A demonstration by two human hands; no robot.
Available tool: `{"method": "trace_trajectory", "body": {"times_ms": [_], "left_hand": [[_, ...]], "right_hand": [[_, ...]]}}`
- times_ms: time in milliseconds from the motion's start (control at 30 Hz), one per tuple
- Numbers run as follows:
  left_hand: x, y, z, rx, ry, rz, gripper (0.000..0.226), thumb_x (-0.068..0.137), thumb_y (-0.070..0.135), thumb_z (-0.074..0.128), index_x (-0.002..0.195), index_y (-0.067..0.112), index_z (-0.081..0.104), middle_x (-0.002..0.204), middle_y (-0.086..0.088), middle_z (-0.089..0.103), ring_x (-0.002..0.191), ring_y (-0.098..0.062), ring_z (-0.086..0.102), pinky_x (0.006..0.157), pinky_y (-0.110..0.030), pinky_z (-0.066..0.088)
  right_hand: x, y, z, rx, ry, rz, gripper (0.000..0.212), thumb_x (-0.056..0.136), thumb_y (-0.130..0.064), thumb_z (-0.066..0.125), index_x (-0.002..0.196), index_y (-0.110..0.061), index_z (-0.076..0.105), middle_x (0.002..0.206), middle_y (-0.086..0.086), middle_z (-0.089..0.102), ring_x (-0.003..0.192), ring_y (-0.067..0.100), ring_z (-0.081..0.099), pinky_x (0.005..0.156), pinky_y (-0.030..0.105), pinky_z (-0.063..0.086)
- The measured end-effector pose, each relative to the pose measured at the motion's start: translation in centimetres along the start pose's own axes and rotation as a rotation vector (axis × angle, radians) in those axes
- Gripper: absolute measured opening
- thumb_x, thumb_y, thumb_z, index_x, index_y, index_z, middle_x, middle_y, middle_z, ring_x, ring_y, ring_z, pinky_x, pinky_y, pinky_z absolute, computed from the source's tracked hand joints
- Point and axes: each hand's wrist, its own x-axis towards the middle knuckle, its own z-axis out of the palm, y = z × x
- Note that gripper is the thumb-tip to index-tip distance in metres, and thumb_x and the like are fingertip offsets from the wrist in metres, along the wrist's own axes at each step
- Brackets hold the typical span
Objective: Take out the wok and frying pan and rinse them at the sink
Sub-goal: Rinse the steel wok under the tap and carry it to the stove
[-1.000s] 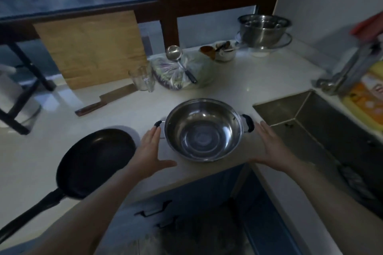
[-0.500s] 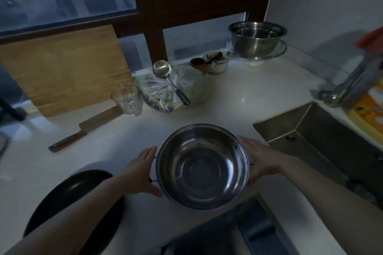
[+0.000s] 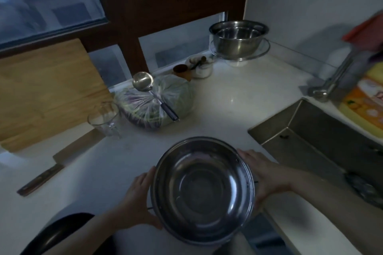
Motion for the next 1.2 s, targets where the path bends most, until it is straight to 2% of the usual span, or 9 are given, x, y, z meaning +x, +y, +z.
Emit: {"method": "trace_trajectory", "body": {"times_ms": [100,233,400,533,633,733,867,1100,1200], "left_hand": [[2.6,2.1,-2.2,0.053,0.028,0.069,0.147,0.034,0.081,0.074,0.143,0.024,-0.007,0.142,0.011,0.012,0.129,-0.003,0.011,0.110,-0.022,0.016],[8.2,7.7,-5.2,0.106,0.068,0.212,0.147,0.027,0.091,0.063,0.143,0.028,0.000,0.139,0.009,0.019,0.124,0.005,0.010,0.105,-0.027,0.020],[17.5,17.3,-6.4,0.221,0.027,0.389,0.148,0.023,0.094,0.057,0.140,0.034,-0.011,0.152,-0.005,0.020,0.137,-0.015,0.014,0.106,-0.024,0.012],[25.8,25.1,-4.7,0.269,-0.040,0.528,0.144,0.029,0.082,0.069,0.145,0.032,-0.001,0.149,-0.005,0.024,0.131,-0.011,0.019,0.105,-0.023,0.017],[31.2,29.5,-1.3,0.335,-0.131,0.635,0.147,0.032,0.077,0.078,0.150,0.023,0.008,0.145,-0.002,0.033,0.128,-0.011,0.027,0.111,-0.031,0.024],[34.5,32.2,3.0,0.436,-0.243,0.640,0.150,0.041,0.062,0.086,0.150,0.023,-0.009,0.155,-0.002,0.015,0.139,-0.018,0.015,0.115,-0.032,0.016],[38.1,33.5,8.2,0.519,-0.336,0.631,0.151,0.047,0.060,0.086,0.149,0.020,-0.019,0.159,-0.003,-0.001,0.145,-0.022,0.002,0.117,-0.035,0.009],[41.3,32.4,14.1,0.477,-0.416,0.619,0.149,0.046,0.049,0.089,0.149,0.026,-0.017,0.156,-0.002,0.012,0.142,-0.024,0.011,0.114,-0.041,0.022],[42.9,30.3,16.5,0.520,-0.422,0.589,0.149,0.045,0.063,0.080,0.149,0.022,-0.019,0.155,-0.011,0.014,0.141,-0.028,0.016,0.113,-0.039,0.025]], "right_hand": [[-1.2,1.3,-0.9,0.056,0.063,0.047,0.143,0.027,-0.093,0.061,0.125,-0.053,-0.034,0.150,-0.019,-0.005,0.134,-0.004,-0.008,0.120,0.028,0.000],[-4.8,5.0,-3.3,0.064,0.239,0.193,0.159,0.041,-0.063,0.089,0.148,-0.027,-0.023,0.159,0.000,0.000,0.147,0.015,-0.002,0.115,0.019,0.001],[-12.7,10.4,-7.6,0.122,0.421,0.271,0.147,0.039,-0.079,0.079,0.143,-0.052,-0.022,0.141,-0.029,0.008,0.136,0.003,0.010,0.116,0.027,0.017],[-17.8,16.9,-8.9,0.045,0.571,0.344,0.153,0.039,-0.087,0.075,0.154,-0.032,-0.009,0.161,-0.008,0.004,0.150,0.017,0.006,0.122,0.047,0.015],[-20.7,20.5,-7.2,0.089,0.588,0.448,0.151,0.039,-0.084,0.077,0.154,-0.036,-0.007,0.162,-0.008,0.006,0.150,0.017,0.007,0.120,0.051,0.021],[-22.8,22.8,-3.5,0.202,0.587,0.582,0.150,0.028,-0.091,0.068,0.146,-0.052,-0.017,0.157,-0.014,0.008,0.148,0.016,0.009,0.120,0.047,0.022],[-23.4,25.7,1.1,0.289,0.549,0.797,0.163,0.025,-0.083,0.074,0.154,-0.031,-0.010,0.156,-0.008,0.010,0.145,0.023,0.012,0.119,0.044,0.024],[-21.8,29.3,5.5,0.353,0.519,0.847,0.160,0.033,-0.074,0.081,0.154,-0.026,-0.013,0.152,-0.010,0.009,0.141,0.020,0.013,0.118,0.042,0.026],[-20.3,31.1,7.2,0.394,0.476,0.849,0.169,0.018,-0.092,0.063,0.154,-0.028,-0.014,0.154,-0.011,0.007,0.144,0.022,0.009,0.120,0.043,0.023]]}}
